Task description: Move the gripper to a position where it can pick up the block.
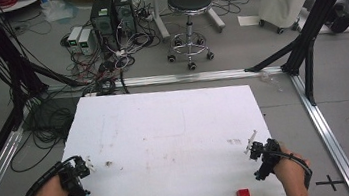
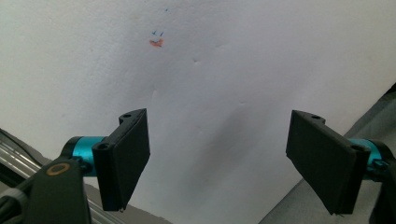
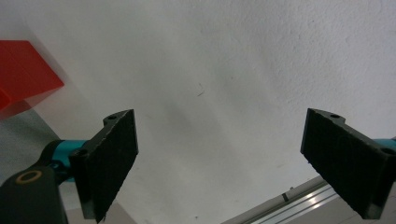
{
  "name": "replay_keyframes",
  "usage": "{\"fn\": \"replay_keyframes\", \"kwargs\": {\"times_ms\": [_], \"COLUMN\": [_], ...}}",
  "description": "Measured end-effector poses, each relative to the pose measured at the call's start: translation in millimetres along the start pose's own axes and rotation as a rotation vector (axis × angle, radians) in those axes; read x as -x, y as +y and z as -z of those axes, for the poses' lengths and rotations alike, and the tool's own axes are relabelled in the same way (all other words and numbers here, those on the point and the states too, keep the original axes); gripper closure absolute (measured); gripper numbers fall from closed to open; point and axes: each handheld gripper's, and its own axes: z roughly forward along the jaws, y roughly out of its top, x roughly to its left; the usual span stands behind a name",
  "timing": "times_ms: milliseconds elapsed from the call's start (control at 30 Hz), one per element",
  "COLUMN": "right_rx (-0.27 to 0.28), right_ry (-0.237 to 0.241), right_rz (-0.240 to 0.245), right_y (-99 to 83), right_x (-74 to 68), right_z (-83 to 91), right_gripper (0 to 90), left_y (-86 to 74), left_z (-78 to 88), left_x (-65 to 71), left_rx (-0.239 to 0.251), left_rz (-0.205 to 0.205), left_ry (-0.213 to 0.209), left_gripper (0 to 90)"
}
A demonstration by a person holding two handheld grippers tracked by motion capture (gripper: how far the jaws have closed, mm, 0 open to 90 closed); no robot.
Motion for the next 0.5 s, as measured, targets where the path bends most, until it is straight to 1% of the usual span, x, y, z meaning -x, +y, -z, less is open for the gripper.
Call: {"fn": "replay_keyframes", "kwargs": {"times_ms": [33,100,333,400,500], "right_rx": [0.000,0.000,0.004,0.002,0.001], "right_ry": [-0.003,0.000,-0.011,-0.006,-0.005], "right_rz": [-0.005,0.004,-0.006,-0.004,-0.006], "right_y": [-0.6,-1.2,-2.8,-4.1,-5.4], "right_x": [-0.1,0.5,0.9,1.6,2.4], "right_z": [0.4,0.2,1.8,1.0,-0.2], "right_gripper": [10.4,10.4,10.4,10.4,10.4], "left_y": [-0.3,-0.4,0.0,0.1,0.2], "left_z": [0.2,0.2,0.3,0.1,0.5], "left_x": [0.2,0.7,0.8,0.8,1.1], "left_rx": [-0.001,0.002,0.006,0.006,0.004], "left_rz": [0.004,0.005,0.003,0.002,0.004], "left_ry": [-0.008,-0.005,-0.006,-0.011,-0.003], "left_gripper": [21.9,21.9,21.9,21.9,21.9]}}
